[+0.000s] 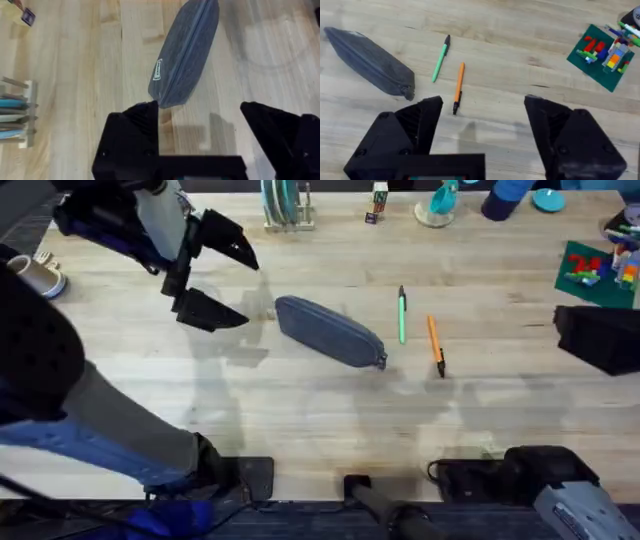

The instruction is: Unzip the bag, pick up the pens from the table one at a time and place them inside, then zip the bag closed.

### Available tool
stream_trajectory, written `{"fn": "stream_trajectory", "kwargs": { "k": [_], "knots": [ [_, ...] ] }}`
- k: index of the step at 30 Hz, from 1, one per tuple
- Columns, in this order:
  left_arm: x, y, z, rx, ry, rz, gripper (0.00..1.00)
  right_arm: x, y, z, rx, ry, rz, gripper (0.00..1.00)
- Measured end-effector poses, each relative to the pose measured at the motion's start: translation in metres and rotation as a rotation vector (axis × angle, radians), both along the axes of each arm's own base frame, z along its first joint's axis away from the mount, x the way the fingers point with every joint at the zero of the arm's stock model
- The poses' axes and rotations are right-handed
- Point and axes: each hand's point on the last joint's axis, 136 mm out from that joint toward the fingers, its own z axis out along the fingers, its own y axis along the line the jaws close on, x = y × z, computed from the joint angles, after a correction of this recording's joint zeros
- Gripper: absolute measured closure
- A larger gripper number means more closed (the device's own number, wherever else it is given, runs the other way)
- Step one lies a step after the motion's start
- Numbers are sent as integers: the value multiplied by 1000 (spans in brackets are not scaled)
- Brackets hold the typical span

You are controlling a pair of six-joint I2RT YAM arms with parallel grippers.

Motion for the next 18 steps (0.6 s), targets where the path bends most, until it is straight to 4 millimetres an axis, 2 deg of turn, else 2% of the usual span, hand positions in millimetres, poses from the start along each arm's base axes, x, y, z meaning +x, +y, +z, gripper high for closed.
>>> {"fn": "stream_trajectory", "kwargs": {
  "k": [4,13,18],
  "knots": [
    [5,0,-13,-21,36,4,8,0,0,0,0,0,0,5],
    [12,-1,-26,-45,61,6,8,0,0,0,0,0,0,6],
    [15,-9,-37,-49,78,-23,8,0,0,0,0,0,0,6]
  ]
}}
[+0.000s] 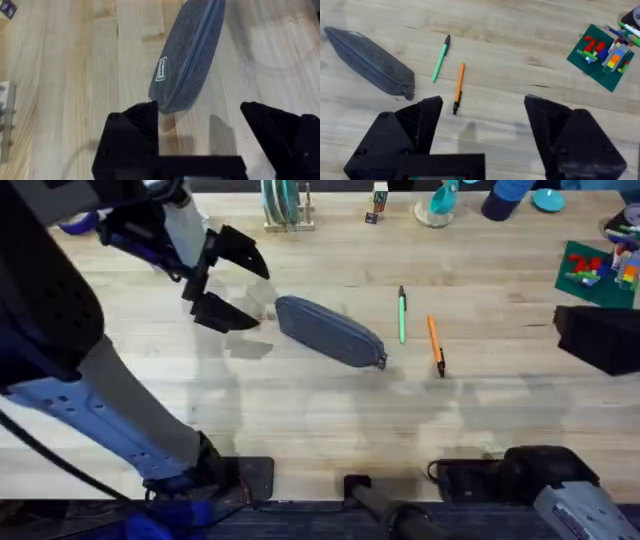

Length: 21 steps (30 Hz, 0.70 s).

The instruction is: Unzip the bag, pick up the pens from the table one at a time and place them inside, then zip the bag closed.

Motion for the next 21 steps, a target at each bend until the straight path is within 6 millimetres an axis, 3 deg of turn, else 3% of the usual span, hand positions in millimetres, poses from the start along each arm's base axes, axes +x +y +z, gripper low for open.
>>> {"fn": "stream_trajectory", "kwargs": {
  "k": [7,21],
  "knots": [
    [2,-16,-12,-7,11,-53,8,0,0,0,0,0,0,5],
    [10,-22,-38,-67,72,-35,8,0,0,0,-3,0,2,6]
  ]
}}
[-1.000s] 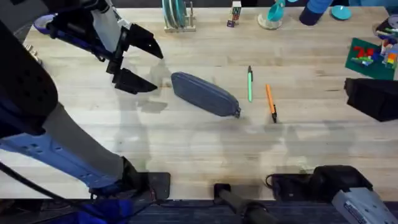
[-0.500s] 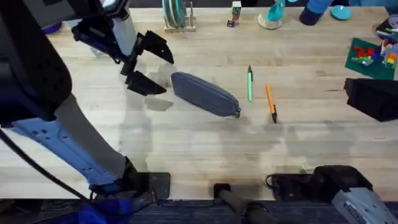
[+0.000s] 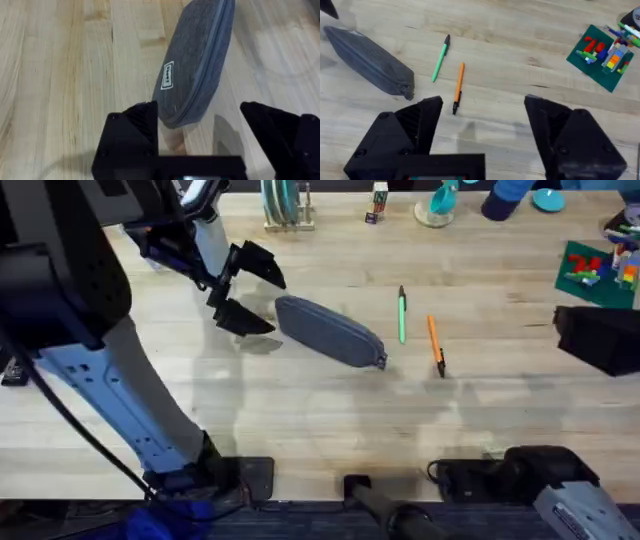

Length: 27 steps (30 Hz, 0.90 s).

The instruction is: Unzip the bag, pick up the pens from the table one at a time and place them inside, then zip the bag closed.

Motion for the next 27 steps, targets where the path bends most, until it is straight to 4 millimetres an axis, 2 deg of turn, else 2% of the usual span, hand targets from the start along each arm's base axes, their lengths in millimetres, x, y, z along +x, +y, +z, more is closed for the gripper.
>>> {"fn": "stream_trajectory", "kwargs": {
  "k": [7,16,27],
  "knots": [
    [5,-3,-3,-14,-16,4,8,0,0,0,0,0,0,6],
    [4,-16,-4,-16,-29,-34,8,0,0,0,0,0,0,6],
    [3,-16,-4,-16,-29,-36,8,0,0,0,0,0,0,6]
  ]
}}
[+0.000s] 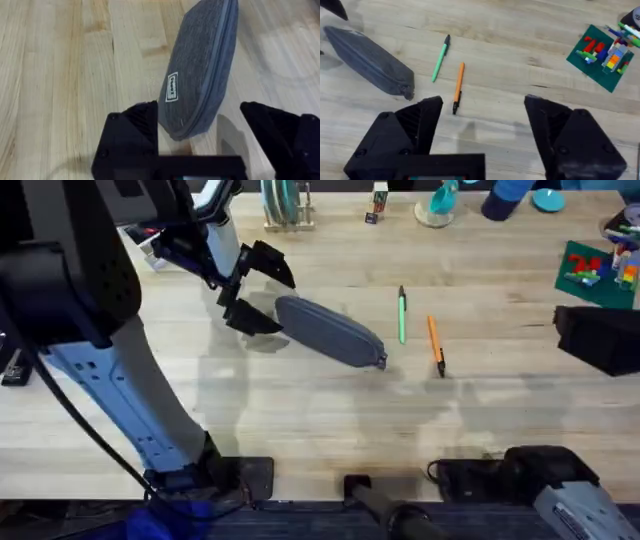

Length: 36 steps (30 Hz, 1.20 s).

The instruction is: Unzip the bag, pick up the pens from the table one at a time and place them inside, then zip the bag closed.

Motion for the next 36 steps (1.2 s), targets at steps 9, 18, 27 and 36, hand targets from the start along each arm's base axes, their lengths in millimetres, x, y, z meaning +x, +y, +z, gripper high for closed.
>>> {"fn": "stream_trajectory", "kwargs": {
  "k": [9,18,27,36],
  "knots": [
    [0,0,0,0,0,0,8,0,0,0,0,0,0,5],
    [1,0,1,-4,-2,2,723,0,0,0,0,0,0,6],
    [2,-1,1,-7,-11,4,956,0,0,0,-13,0,11,5],
    [2,-1,1,-8,-11,4,956,-19,9,-20,-103,97,165,4]
  ]
}}
